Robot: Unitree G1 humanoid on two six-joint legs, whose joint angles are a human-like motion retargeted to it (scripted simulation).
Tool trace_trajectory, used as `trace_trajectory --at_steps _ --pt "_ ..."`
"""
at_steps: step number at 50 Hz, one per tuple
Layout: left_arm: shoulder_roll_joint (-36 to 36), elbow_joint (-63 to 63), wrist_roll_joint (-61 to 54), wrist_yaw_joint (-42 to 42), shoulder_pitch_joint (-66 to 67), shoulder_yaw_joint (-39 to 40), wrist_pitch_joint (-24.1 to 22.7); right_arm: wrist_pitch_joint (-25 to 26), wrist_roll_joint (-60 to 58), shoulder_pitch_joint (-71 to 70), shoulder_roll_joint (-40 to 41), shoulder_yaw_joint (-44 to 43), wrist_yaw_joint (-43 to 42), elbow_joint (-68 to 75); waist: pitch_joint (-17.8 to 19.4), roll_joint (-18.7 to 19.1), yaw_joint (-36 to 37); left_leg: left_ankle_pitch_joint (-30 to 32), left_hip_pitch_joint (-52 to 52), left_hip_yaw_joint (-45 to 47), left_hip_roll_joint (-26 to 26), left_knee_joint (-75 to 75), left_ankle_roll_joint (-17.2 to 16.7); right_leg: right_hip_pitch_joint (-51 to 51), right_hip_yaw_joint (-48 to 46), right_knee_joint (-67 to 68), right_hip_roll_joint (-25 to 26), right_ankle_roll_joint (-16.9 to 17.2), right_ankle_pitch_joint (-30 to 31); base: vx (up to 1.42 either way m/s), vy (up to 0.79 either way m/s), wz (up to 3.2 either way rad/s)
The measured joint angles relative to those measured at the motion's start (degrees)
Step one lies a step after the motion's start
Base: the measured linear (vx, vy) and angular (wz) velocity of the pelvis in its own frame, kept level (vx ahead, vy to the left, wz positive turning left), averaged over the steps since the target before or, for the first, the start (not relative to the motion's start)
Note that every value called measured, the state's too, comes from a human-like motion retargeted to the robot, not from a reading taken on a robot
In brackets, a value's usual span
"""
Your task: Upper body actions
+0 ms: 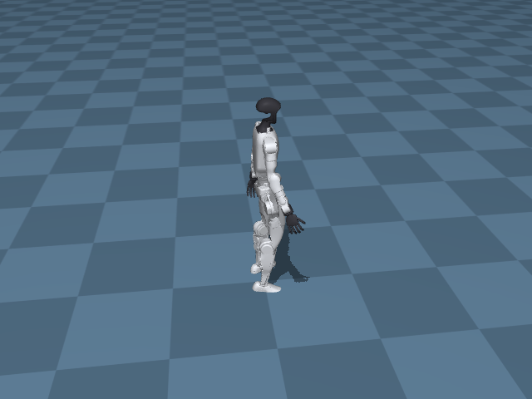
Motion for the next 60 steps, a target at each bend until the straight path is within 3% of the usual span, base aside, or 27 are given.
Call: trace_trajectory --at_steps 15,33,42,52,60 --pt "0.59 0.47 -0.08 0.25 -0.01 1.62 0.16 -3.08 10.23 -12.89 -9.83 -0.80 -14.97 -46.49 -1.71 -1.58 -1.14 -0.07 -0.14 -0.15 -0.15 0.00 0.01 -0.24 -0.16 0.08 -0.09 -0.07 -0.02 0.00 0.00 0.00" --pt "1.40 1.53 -0.03 0.63 0.10 2.19 0.10 -8.52 7.50 -34.93 -21.30 -0.98 -38.78 -64.76 -5.43 -3.64 -0.51 -0.12 -1.47 -2.25 -0.93 -0.07 -0.16 -1.24 -2.21 0.24 -0.64 -0.14 -0.60 0.00 0.00 0.00" --pt "2.07 2.64 0.15 0.70 0.38 2.78 0.17 -10.02 -10.97 -40.29 -33.34 4.04 -47.27 -73.69 -6.02 -4.05 -1.03 -0.24 -1.71 -2.64 -0.98 -0.14 -0.19 -1.61 -2.43 0.31 -0.64 -0.15 -0.70 0.00 0.00 0.00" --pt "1.98 2.55 -0.08 0.79 0.03 3.17 0.26 -16.37 -31.99 -40.45 -44.47 8.79 -50.81 -84.91 -5.94 -3.77 -0.96 -0.29 -1.61 -2.35 -0.79 -0.25 -0.16 -1.75 -2.03 0.34 -0.37 -0.21 -0.66 0.00 0.00 0.00" --pt "1.49 1.57 -0.49 0.84 -0.26 2.82 0.02 -16.15 -36.04 -39.13 -45.01 8.59 -51.52 -86.30 -6.19 -3.61 -0.72 -0.15 -2.06 -2.63 -0.80 -0.22 -0.14 -1.86 -2.32 0.28 -0.40 -0.14 -0.71 0.00 0.00 0.00"
